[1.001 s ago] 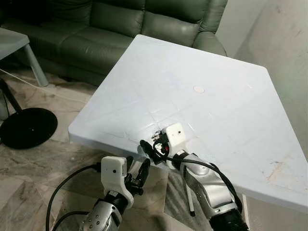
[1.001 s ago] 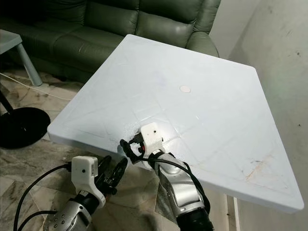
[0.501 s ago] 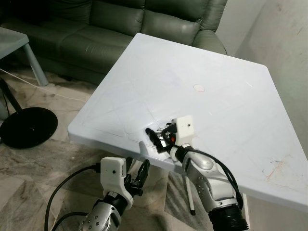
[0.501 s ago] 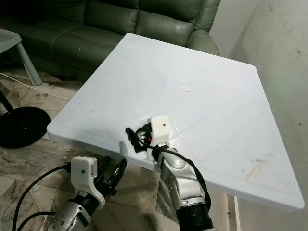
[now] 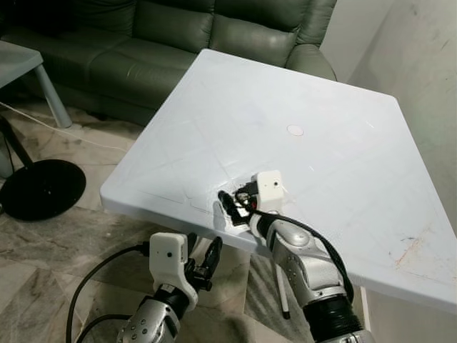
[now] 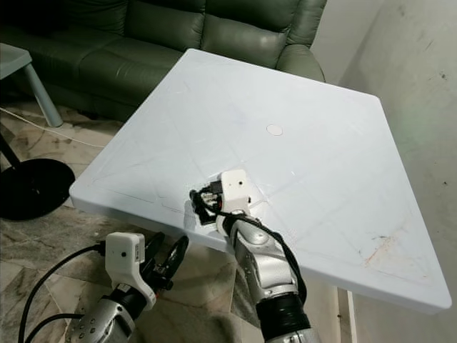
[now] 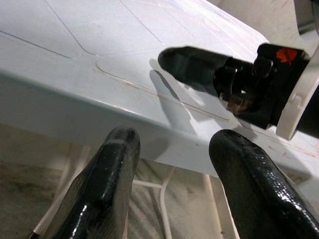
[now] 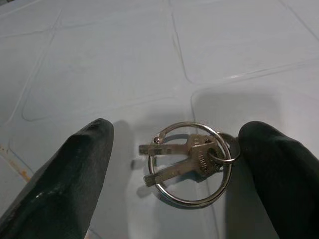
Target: Hang keys on a hook
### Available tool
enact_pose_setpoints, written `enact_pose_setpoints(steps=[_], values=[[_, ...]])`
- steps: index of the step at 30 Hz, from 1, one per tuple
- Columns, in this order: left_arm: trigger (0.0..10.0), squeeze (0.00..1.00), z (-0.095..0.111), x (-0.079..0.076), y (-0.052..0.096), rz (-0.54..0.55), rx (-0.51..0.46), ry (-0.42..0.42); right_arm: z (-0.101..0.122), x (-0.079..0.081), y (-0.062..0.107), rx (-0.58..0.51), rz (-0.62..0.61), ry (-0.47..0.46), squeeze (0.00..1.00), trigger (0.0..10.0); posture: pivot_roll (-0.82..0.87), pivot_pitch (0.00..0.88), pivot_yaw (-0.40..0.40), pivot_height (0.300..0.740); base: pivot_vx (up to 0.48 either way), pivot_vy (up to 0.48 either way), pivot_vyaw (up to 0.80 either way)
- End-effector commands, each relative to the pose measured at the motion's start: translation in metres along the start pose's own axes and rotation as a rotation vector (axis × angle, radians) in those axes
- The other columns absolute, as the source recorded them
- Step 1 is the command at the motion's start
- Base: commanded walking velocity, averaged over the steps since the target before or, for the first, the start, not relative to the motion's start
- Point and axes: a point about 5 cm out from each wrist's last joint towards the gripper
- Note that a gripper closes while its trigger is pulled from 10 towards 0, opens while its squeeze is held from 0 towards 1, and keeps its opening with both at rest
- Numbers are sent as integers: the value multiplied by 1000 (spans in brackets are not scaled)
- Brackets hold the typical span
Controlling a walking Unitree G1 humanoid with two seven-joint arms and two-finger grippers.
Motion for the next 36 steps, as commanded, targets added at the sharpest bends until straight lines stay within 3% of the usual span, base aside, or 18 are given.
enact_pose_setpoints(steps=[1, 7, 8, 9, 10, 11, 36], values=[[10000, 0, 2, -5, 1, -17, -3, 7, -2, -2, -1, 23, -10, -1, 0, 10000, 177, 183, -166, 740, 0, 0, 0], [10000, 0, 2, -5, 1, -18, -3, 8, 0, -3, -2, 22, -17, -29, 0, 9686, 177, 184, -166, 740, 0, 0, 0], [10000, 0, 2, -5, 1, -17, -2, 8, 0, -3, -2, 22, -26, -30, 0, 5647, 178, 184, -166, 740, 0, 0, 0], [10000, 0, 2, -5, 1, -17, -2, 8, 0, -3, -2, 22, -26, -30, 0, 5647, 178, 184, -166, 740, 0, 0, 0], [10000, 0, 2, -4, 1, -15, -3, 9, 1, -4, -2, 14, -42, -17, 0, 431, 180, 185, -166, 740, 0, 0, 0], [10000, 0, 2, -4, 1, -15, -3, 8, 1, -4, -2, 12, -49, -8, 0, 118, 180, 185, -166, 740, 0, 0, 0], [10000, 0, 3, -4, 2, -14, -3, 12, 0, -6, -2, -2, -63, -20, 0, 0, 183, 183, -165, 740, 0, 0, 0]])
Point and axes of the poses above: a point about 5 cm out from each wrist's last joint towards the gripper, its own y axis pointing back from the gripper into the wrist, its own z axis along the axis of the wrist's last joint, x = y × z, and after that the axes turned 7 degrees about -y, right-handed
